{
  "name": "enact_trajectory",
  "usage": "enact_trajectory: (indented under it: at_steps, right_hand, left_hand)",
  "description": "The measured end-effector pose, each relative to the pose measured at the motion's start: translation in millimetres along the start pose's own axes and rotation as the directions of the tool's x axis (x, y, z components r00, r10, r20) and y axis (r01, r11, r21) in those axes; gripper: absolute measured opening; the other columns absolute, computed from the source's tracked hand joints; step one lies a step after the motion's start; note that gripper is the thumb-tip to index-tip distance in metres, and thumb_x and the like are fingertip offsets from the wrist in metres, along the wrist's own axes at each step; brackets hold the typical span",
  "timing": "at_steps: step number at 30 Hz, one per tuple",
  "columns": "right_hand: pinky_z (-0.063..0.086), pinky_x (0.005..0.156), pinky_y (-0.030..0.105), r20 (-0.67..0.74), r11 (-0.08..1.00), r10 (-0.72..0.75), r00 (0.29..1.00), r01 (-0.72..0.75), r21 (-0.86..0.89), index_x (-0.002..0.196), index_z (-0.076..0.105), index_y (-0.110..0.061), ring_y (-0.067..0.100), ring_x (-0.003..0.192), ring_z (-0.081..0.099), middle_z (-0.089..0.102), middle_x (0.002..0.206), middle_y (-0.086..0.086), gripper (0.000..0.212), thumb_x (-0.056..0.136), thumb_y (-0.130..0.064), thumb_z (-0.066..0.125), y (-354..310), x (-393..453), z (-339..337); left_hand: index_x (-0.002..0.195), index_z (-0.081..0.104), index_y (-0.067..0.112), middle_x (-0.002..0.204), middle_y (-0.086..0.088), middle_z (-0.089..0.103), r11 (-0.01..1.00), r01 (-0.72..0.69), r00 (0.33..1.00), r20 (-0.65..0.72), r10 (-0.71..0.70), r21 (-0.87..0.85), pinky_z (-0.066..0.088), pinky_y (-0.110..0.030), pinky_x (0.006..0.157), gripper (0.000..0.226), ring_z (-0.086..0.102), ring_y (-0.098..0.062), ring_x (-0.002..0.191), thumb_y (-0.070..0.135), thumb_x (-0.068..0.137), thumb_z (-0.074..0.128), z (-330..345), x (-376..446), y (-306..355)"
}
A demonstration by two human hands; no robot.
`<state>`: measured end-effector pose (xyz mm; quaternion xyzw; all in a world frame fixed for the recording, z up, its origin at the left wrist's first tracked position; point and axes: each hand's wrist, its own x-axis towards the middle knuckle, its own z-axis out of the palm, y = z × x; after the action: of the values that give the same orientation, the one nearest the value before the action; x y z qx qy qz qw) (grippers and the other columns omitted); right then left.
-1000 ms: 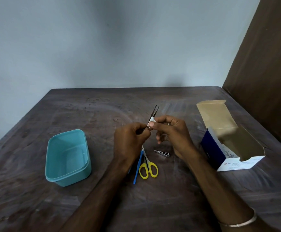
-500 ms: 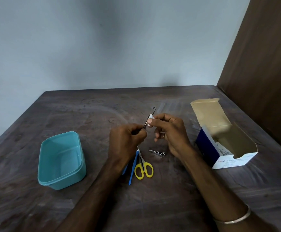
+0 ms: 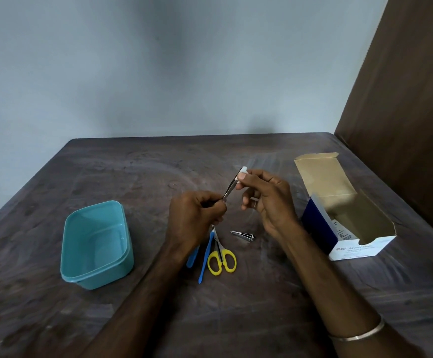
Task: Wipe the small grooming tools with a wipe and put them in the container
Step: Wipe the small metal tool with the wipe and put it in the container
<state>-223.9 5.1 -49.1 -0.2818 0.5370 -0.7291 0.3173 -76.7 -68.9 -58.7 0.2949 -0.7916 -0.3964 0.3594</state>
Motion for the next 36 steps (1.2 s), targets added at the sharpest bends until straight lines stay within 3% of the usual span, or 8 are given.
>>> enact_trajectory:
  at_steps: [7,16,21,31,36]
  right_hand:
    - [0.048,0.048,0.029,0.030,0.998,-0.021,0.999,0.023,-0.066,0.089,0.072,-0.003,0.018,0.051,0.055,0.072,0.076,0.011,0.010,0.085,-0.012,0.074,0.2,-2.2,2.4]
    - [0.048,0.045,0.029,0.051,0.994,-0.034,0.998,0.039,-0.104,0.086,0.070,0.003,0.019,0.047,0.055,0.073,0.073,0.014,0.015,0.082,-0.009,0.077,2.2,-4.9,6.9]
    - [0.049,0.045,0.029,0.033,0.993,-0.047,0.998,0.051,-0.107,0.088,0.071,0.005,0.020,0.049,0.056,0.073,0.074,0.013,0.018,0.083,-0.011,0.076,0.7,-4.4,5.5]
    - [0.049,0.050,0.030,-0.021,0.999,-0.042,0.999,0.042,0.007,0.090,0.073,-0.008,0.018,0.051,0.057,0.071,0.075,0.009,0.007,0.086,-0.015,0.072,-6.4,-0.9,-2.4]
    - [0.050,0.050,0.029,0.007,0.998,0.007,1.000,-0.007,0.059,0.090,0.073,-0.010,0.018,0.053,0.057,0.071,0.076,0.009,0.007,0.088,-0.016,0.071,-6.2,-1.3,-0.1]
  left_hand:
    - [0.097,0.075,0.009,0.070,0.004,0.072,1.000,-0.009,1.000,-0.027,0.008,-0.016,0.060,-0.023,0.060,0.012,0.069,-0.009,0.059,0.007,0.090,0.067,0.1,-0.8,2.7]
    - [0.097,0.076,0.011,0.071,-0.002,0.073,1.000,-0.006,0.998,-0.056,0.005,-0.016,0.062,-0.032,0.062,0.012,0.070,-0.013,0.060,0.007,0.090,0.066,-1.3,0.6,0.3]
    - [0.099,0.075,0.008,0.071,0.002,0.072,1.000,-0.023,0.999,-0.037,0.023,-0.005,0.061,-0.026,0.061,0.013,0.070,-0.011,0.060,0.006,0.090,0.066,-1.9,2.2,2.3]
    - [0.098,0.076,0.009,0.068,0.008,0.070,0.999,-0.049,0.999,-0.004,0.049,0.005,0.059,-0.022,0.060,0.012,0.069,-0.009,0.059,0.006,0.089,0.067,-1.8,1.3,3.7]
    - [0.099,0.076,0.009,0.071,0.002,0.072,0.997,-0.070,0.997,-0.031,0.071,0.035,0.060,-0.025,0.061,0.013,0.069,-0.009,0.059,0.007,0.089,0.068,-4.8,1.8,3.4]
